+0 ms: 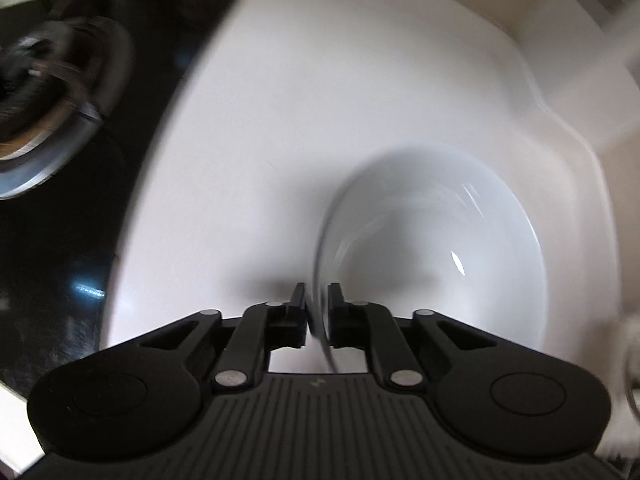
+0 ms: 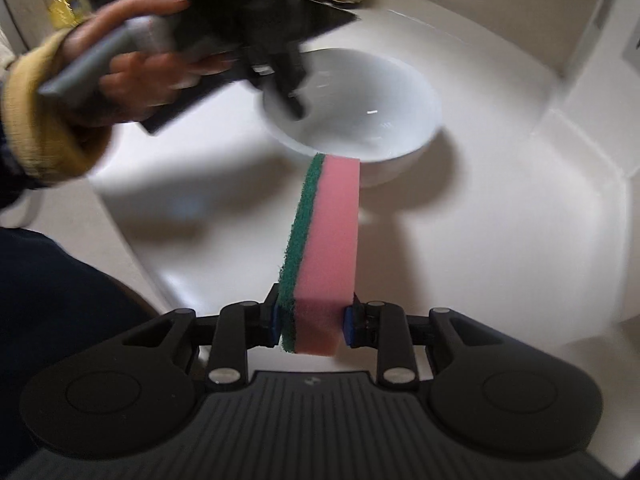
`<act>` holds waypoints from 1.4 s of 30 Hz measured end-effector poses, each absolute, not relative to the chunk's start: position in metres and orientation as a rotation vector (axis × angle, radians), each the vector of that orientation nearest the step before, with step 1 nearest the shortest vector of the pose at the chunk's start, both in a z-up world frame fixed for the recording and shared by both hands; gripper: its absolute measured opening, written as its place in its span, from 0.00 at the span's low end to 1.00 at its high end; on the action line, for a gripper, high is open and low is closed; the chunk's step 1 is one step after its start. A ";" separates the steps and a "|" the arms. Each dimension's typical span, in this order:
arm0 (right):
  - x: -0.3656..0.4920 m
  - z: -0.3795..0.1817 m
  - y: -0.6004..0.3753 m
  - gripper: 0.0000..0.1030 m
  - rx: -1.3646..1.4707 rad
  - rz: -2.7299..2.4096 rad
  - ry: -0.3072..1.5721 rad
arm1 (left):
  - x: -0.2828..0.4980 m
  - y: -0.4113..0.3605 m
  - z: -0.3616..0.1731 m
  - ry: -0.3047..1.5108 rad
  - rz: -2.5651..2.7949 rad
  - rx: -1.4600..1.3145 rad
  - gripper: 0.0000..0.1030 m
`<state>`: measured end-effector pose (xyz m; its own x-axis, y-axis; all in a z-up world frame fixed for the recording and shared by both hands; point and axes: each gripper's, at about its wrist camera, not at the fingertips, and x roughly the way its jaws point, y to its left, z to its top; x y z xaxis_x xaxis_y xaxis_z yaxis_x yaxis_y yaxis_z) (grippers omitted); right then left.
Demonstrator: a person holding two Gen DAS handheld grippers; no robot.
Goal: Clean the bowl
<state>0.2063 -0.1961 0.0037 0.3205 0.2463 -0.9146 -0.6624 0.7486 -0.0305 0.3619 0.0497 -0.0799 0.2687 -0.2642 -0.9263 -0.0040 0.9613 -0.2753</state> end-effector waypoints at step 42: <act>0.373 0.012 -0.142 0.26 -0.775 0.700 1.106 | 0.395 0.063 -0.070 1.309 -0.213 -0.083 0.07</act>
